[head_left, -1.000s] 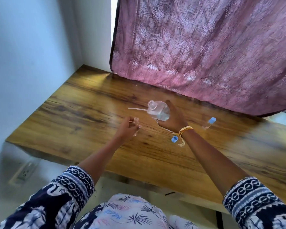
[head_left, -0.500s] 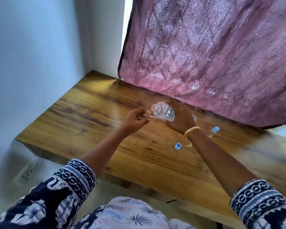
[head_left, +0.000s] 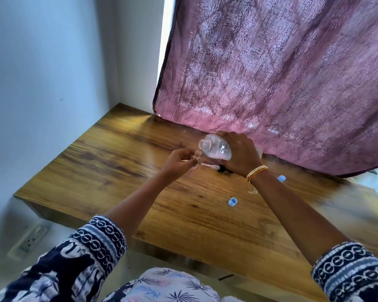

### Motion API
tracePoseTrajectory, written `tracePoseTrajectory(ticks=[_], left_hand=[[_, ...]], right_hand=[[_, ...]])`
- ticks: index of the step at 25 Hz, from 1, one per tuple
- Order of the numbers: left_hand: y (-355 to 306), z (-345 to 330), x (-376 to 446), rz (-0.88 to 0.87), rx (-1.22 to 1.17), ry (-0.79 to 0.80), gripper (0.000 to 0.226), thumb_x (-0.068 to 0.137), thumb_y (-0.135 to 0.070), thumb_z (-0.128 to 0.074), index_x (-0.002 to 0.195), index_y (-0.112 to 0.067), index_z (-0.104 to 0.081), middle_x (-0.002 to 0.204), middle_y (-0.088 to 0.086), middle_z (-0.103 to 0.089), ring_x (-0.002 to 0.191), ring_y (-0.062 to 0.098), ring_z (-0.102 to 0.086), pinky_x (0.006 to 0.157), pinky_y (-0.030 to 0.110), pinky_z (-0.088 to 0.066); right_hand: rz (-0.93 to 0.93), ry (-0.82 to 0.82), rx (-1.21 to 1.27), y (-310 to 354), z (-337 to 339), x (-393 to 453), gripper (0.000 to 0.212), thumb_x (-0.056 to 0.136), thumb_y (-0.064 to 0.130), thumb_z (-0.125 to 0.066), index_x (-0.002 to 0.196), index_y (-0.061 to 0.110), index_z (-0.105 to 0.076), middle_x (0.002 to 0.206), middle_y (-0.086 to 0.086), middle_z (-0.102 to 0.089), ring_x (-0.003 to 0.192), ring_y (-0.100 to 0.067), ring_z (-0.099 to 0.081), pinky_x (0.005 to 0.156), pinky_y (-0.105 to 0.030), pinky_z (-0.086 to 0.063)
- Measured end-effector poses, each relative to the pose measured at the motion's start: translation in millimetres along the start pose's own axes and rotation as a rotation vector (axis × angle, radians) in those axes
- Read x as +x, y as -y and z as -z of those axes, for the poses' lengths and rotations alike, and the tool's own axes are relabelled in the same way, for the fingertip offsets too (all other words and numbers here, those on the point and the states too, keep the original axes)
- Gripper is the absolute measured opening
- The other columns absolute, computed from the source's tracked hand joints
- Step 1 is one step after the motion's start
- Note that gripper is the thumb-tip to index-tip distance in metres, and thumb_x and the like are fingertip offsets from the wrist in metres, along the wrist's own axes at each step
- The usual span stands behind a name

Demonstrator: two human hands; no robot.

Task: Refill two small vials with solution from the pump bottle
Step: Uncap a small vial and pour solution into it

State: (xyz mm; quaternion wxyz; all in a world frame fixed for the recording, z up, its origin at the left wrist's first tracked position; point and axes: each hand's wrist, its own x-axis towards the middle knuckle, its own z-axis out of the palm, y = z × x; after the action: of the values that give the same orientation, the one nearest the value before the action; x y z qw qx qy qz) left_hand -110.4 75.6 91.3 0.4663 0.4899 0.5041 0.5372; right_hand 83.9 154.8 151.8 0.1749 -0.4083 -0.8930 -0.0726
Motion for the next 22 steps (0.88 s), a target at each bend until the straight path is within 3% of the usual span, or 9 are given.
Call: tracePoseTrajectory(ticks=[3,9,13,18,22], left_hand=[[-7,1,1,0.039,-0.044,0.033,0.029,0.092,0.001,-0.057,0.12,0.01,-0.059,0.093,0.019,-0.063,0.072,0.019,-0.06,0.052,0.019,-0.043],[-13,2,5,0.053,-0.107,0.077,0.03,0.095,0.0,-0.053,0.123,0.009,-0.056,0.098,0.023,-0.056,0.087,0.034,-0.046,0.06,0.029,-0.032],[-17,3,5,0.035,-0.107,0.089,0.03,0.093,-0.001,-0.056,0.122,0.007,-0.059,0.097,0.021,-0.062,0.09,0.034,-0.051,0.065,0.031,-0.034],[-20,3,4,0.009,-0.105,0.097,0.026,0.091,-0.002,-0.059,0.117,0.002,-0.063,0.083,0.007,-0.069,0.089,0.031,-0.058,0.073,0.039,-0.04],[-22,2,2,-0.001,-0.1,0.088,0.026,0.09,-0.003,-0.061,0.116,0.0,-0.064,0.079,-0.001,-0.073,0.078,0.018,-0.065,0.069,0.033,-0.048]], right_hand=[[0.014,0.005,-0.01,-1,7,4,0.063,0.071,0.046,-0.067,0.129,0.026,-0.052,0.112,-0.003,-0.063,0.098,-0.032,-0.059,0.083,-0.045,-0.05],[0.016,0.013,-0.056,-2,15,9,0.061,0.074,0.038,-0.067,0.131,0.023,-0.051,0.117,-0.003,-0.062,0.103,-0.032,-0.058,0.086,-0.047,-0.048],[0.019,0.048,-0.11,-5,15,11,0.059,0.078,0.04,-0.064,0.133,0.026,-0.05,0.122,0.001,-0.061,0.108,-0.028,-0.057,0.089,-0.044,-0.046],[0.032,0.046,-0.143,-8,16,12,0.057,0.079,0.042,-0.059,0.134,0.028,-0.05,0.122,0.003,-0.061,0.11,-0.025,-0.057,0.088,-0.041,-0.046],[0.046,0.011,-0.144,-7,17,11,0.057,0.076,0.036,-0.064,0.131,0.025,-0.053,0.118,0.0,-0.062,0.106,-0.027,-0.058,0.085,-0.043,-0.047]])
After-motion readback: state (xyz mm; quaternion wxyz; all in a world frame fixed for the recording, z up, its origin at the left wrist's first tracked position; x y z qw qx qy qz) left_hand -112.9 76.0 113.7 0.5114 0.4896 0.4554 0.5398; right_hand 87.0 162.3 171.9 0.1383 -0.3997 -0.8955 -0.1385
